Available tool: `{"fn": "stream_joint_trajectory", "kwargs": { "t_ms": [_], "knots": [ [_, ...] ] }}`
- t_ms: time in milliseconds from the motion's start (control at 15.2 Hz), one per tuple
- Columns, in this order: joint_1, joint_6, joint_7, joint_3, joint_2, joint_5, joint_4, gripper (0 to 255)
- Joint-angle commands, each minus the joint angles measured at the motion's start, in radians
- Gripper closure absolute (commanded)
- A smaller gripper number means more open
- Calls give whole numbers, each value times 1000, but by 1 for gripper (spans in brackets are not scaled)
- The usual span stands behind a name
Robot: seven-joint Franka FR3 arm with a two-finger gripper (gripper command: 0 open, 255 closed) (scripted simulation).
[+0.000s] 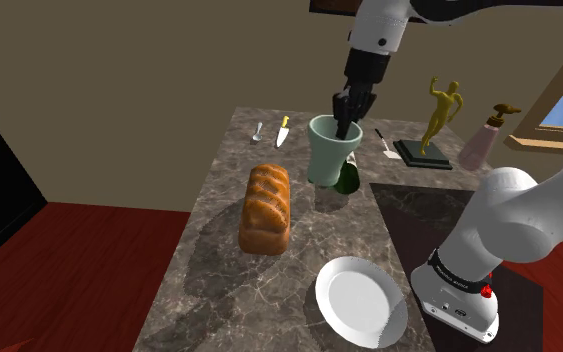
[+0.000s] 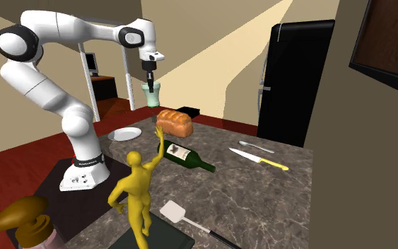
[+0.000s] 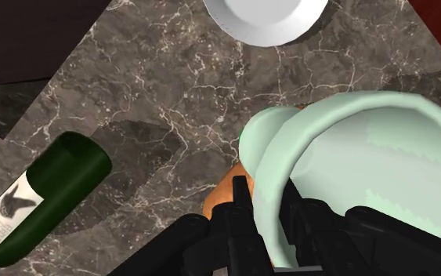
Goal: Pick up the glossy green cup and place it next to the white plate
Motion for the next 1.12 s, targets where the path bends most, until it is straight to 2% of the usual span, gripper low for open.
{"fn": "stream_joint_trajectory", "kwargs": {
  "t_ms": [0,594,1056],
  "knots": [
    [18,6,52,43,3,24,7,255],
    [81,52,271,232,74,102,81,255],
    [107,100,468,403,207,113,211,255]
  ]
}}
